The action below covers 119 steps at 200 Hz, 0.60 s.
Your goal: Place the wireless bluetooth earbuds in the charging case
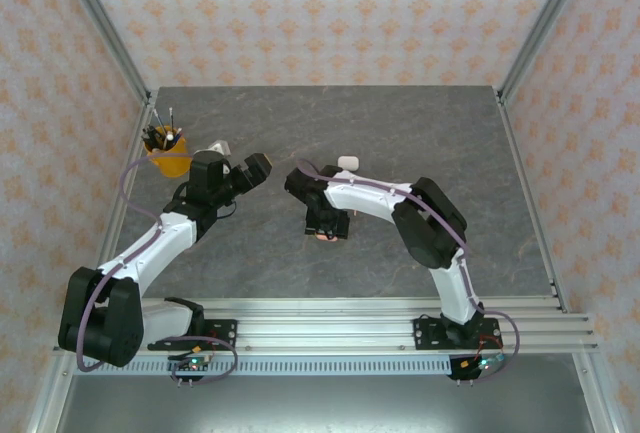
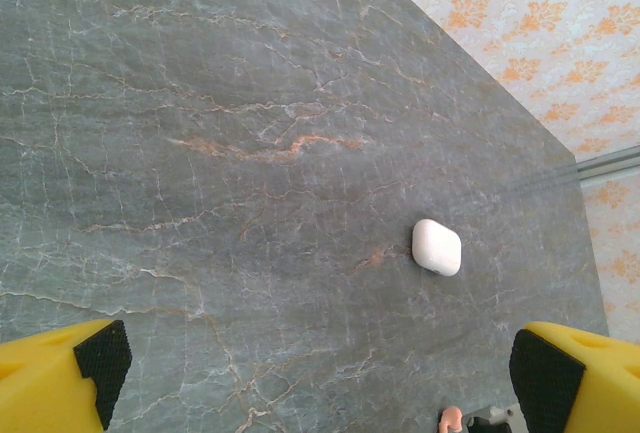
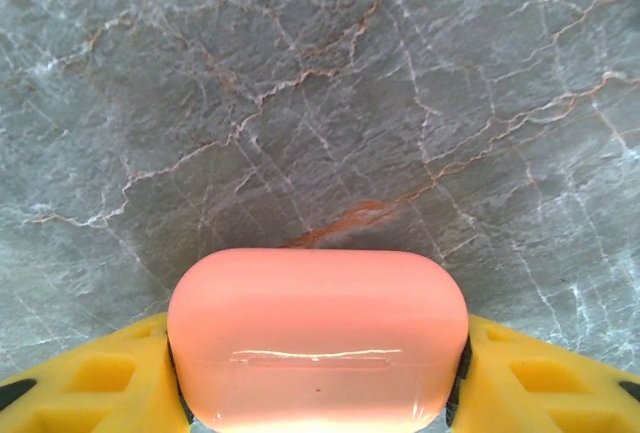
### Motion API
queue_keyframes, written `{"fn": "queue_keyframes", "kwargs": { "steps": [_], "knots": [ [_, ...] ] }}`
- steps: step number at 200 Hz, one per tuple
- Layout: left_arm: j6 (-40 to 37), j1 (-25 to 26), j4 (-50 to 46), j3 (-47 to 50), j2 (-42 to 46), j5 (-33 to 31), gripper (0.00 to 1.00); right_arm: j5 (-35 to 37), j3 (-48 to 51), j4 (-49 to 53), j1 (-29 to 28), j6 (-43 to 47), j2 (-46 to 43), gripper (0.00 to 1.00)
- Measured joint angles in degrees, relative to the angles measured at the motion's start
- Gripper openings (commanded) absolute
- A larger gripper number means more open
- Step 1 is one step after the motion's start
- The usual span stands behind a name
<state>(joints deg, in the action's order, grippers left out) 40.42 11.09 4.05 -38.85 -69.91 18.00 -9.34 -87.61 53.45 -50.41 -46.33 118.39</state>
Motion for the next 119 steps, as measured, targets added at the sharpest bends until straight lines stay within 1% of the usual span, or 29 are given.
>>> {"fn": "queue_keyframes", "kwargs": {
  "steps": [58,119],
  "knots": [
    [0.0,0.0,0.0,0.0,0.0,0.0,1.0,-1.0,0.0,-0.4,0.0,0.6,-0.8,0.57],
    [0.0,0.0,0.0,0.0,0.0,0.0,1.0,-3.8,-0.2,1.5,0.0,7.8,-0.2,0.57]
  ]
}}
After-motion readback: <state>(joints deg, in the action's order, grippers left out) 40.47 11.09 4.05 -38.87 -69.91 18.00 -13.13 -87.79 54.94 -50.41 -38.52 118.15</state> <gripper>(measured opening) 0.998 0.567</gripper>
